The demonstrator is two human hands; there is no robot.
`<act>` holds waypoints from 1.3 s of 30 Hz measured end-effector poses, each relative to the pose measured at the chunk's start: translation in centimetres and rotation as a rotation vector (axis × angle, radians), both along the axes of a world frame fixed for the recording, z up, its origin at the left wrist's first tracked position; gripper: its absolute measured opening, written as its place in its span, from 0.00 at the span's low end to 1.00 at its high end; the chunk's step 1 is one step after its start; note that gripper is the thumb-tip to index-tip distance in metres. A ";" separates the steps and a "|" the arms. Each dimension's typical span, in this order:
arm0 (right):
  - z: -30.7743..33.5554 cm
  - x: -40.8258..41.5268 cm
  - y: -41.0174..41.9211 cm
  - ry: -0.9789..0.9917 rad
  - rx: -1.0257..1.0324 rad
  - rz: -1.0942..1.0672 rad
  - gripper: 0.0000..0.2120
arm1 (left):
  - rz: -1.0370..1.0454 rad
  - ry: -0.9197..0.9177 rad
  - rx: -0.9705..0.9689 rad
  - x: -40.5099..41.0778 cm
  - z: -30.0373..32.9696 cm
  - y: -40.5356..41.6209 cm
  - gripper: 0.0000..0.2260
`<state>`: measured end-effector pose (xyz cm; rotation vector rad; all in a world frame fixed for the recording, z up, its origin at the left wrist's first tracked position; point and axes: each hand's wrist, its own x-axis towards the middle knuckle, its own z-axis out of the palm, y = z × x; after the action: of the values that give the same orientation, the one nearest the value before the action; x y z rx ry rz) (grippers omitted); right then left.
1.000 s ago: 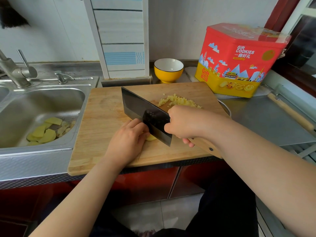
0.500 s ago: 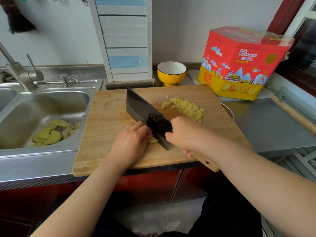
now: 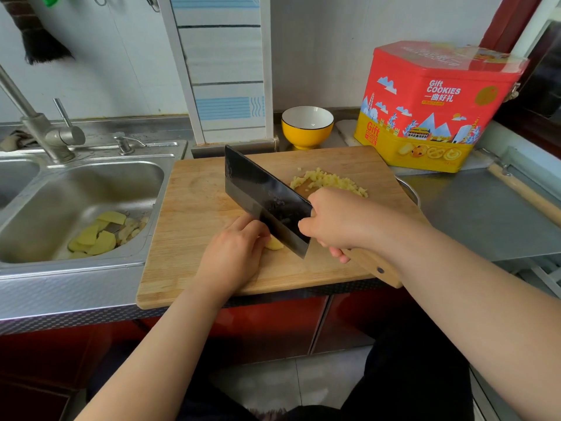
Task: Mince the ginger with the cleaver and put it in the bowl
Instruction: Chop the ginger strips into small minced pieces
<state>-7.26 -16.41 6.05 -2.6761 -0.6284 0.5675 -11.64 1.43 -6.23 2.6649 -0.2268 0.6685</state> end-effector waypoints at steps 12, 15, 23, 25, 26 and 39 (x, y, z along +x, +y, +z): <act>0.6 0.1 1.5 0.073 -0.125 0.022 0.04 | -0.017 -0.014 0.011 0.1 -0.1 0.1 0.02; -0.1 0.1 1.9 0.082 -0.118 0.012 0.05 | -0.026 -0.016 -0.006 0.1 -0.1 0.3 0.02; -2.1 0.3 0.2 0.039 0.060 -0.103 0.11 | -0.022 -0.018 -0.019 -0.2 0.2 0.2 0.01; -1.8 0.4 -0.2 0.022 0.083 -0.107 0.12 | -0.020 -0.021 -0.016 -0.4 0.4 0.1 0.01; -1.5 0.3 -0.3 0.008 0.079 -0.102 0.12 | -0.015 -0.020 -0.019 -0.5 0.4 0.1 0.02; 0.1 -0.6 1.1 0.020 -0.051 -0.014 0.13 | 0.000 -0.005 -0.016 -0.4 0.1 0.4 0.02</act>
<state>-7.87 -15.30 6.18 -2.7165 -0.5975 0.6137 -11.99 1.80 -6.11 2.6480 -0.2218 0.6749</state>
